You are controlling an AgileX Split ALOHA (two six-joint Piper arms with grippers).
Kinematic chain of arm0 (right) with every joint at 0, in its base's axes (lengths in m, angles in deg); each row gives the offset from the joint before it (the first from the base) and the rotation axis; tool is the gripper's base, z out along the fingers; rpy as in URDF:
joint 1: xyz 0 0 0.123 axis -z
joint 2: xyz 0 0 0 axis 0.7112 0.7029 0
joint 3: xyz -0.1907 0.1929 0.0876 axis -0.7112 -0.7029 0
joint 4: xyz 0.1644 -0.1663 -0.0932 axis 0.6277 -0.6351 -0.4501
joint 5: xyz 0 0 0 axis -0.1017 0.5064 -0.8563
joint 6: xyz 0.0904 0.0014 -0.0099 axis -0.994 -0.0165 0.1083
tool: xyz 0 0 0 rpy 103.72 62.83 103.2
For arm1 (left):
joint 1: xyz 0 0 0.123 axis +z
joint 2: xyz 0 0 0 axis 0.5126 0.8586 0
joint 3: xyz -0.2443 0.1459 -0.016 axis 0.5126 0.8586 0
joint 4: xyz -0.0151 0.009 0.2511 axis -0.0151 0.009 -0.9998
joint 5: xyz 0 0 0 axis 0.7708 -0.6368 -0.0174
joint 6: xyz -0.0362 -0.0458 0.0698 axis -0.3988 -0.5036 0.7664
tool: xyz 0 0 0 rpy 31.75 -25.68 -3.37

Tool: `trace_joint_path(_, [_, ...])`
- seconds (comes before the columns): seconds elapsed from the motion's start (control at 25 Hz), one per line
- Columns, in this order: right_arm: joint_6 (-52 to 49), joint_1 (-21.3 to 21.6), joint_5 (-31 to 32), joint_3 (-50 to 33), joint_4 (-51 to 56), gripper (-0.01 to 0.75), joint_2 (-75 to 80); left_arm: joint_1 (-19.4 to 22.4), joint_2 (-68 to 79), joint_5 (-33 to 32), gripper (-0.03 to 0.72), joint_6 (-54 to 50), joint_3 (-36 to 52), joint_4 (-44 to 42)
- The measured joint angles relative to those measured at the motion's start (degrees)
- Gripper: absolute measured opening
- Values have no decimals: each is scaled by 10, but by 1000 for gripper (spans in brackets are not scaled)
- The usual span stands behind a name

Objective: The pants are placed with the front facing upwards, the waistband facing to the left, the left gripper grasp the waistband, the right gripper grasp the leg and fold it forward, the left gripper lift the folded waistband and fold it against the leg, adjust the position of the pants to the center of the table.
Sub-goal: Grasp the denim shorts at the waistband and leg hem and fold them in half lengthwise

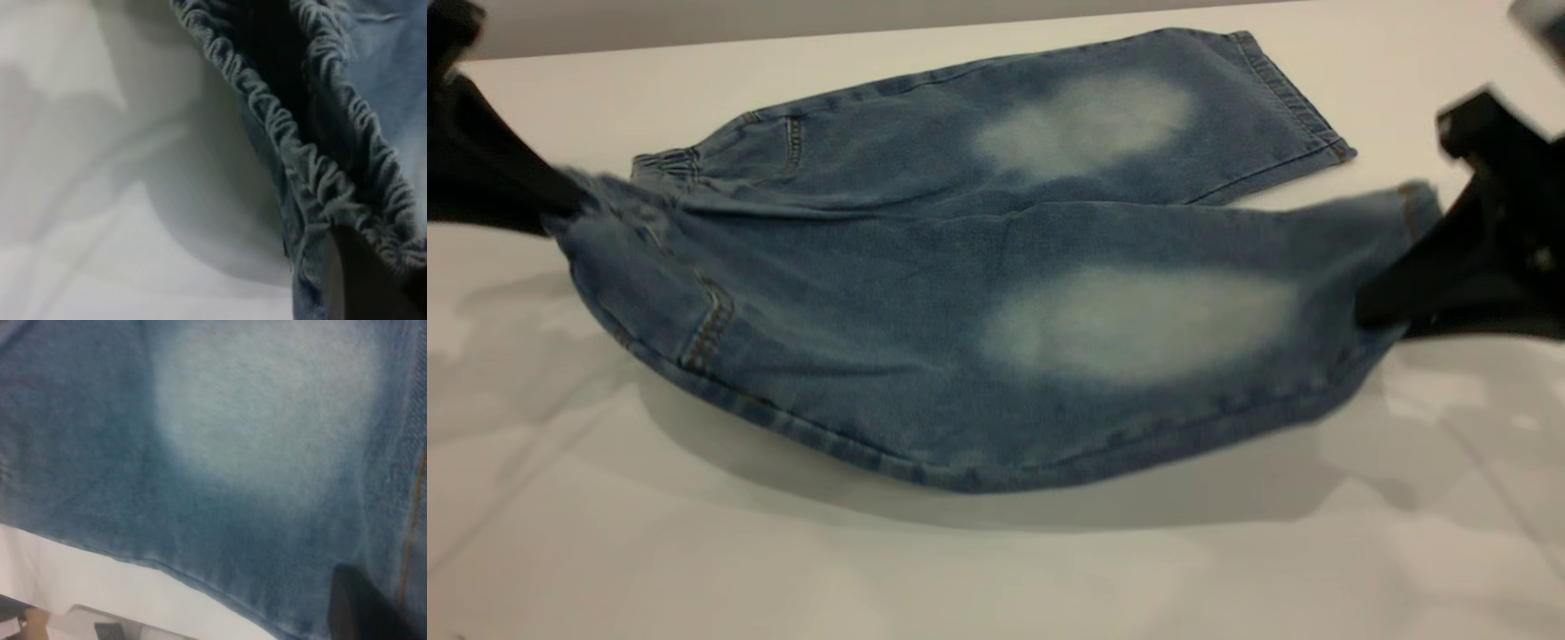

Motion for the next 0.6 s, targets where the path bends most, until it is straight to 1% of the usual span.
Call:
trace_joint_path(0.2, [-99,0,8,0,-81,17,-55,-2,-53,0,119,-15,33,-2])
trace_joint_path(0.4, [-181,0,13,0,-165,17,-76,-2,-86,-24,119,-17,72,-3])
trace_joint_path(0.6, [-236,0,58,0,-219,17,-109,-2,-124,-37,119,-45,112,-23])
